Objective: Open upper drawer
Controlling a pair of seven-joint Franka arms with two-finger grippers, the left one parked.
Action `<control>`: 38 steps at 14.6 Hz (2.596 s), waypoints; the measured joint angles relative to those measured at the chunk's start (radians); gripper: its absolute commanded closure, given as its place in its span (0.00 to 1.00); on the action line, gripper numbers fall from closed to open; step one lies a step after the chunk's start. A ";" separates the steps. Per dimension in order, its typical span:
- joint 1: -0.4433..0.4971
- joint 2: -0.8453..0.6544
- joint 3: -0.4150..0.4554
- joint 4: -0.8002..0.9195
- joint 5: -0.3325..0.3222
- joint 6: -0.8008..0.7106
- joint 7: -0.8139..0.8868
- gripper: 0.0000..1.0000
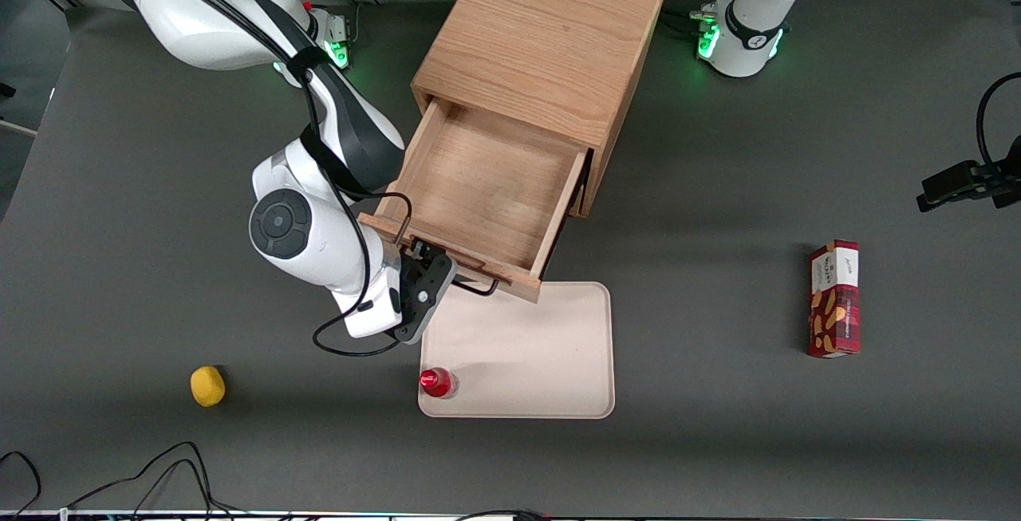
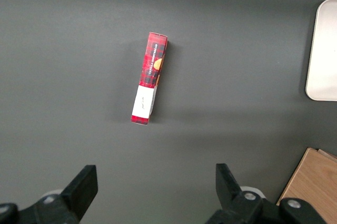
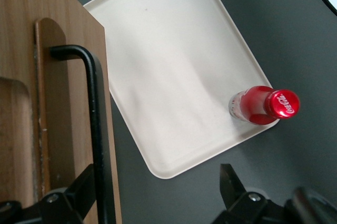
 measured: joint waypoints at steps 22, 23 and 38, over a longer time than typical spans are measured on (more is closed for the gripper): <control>-0.142 -0.271 -0.061 -0.007 0.094 -0.025 0.345 0.00; -0.168 -0.310 -0.067 -0.047 0.105 -0.034 0.390 0.00; -0.382 -0.669 -0.085 -0.404 -0.022 -0.316 0.706 0.00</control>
